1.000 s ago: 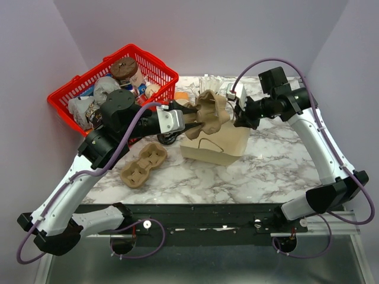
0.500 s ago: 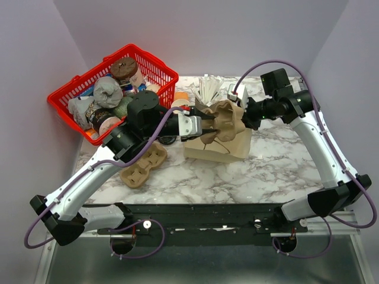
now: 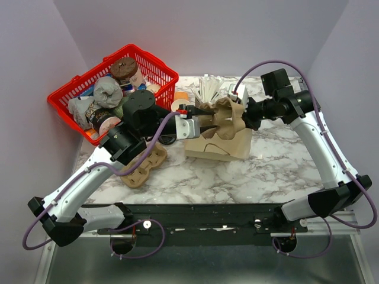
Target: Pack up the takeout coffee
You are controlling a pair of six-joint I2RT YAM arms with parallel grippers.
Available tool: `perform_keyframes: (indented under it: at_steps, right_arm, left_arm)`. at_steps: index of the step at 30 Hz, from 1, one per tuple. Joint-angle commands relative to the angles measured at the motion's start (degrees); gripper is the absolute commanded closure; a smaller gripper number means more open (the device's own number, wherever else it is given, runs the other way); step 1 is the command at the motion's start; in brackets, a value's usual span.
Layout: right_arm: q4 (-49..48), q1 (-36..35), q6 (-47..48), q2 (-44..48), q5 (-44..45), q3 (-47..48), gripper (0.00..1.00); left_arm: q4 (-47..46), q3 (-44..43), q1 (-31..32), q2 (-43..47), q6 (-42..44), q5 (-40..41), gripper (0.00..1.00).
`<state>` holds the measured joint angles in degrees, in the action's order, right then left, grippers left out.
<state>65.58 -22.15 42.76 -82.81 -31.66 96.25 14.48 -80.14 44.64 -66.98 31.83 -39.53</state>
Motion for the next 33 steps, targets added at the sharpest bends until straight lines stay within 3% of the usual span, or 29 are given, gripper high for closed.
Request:
perform_keyframes:
  at_steps: [1, 9, 19, 33]
  right_arm:
    - [-1.6, -0.1, -1.5, 1.4, 0.8, -0.4, 0.99]
    - [-1.4, 0.0, -2.2, 2.2, 0.4, 0.3, 1.0]
    - [-0.8, -0.1, -3.7, 3.9, -0.1, 1.0, 1.0]
    - [-0.6, -3.9, -4.1, 6.7, 2.6, -1.6, 1.0]
  left_arm:
    - [-1.9, 1.6, 0.3, 1.4, 3.0, 0.0, 1.0]
    - [-2.3, 2.4, 0.4, -3.0, 2.1, -0.6, 1.0]
    - [13.3, 0.0, 1.3, -5.9, 10.4, 0.3, 1.0]
    - [23.4, -1.0, 7.4, -8.9, 17.8, 13.1, 1.0]
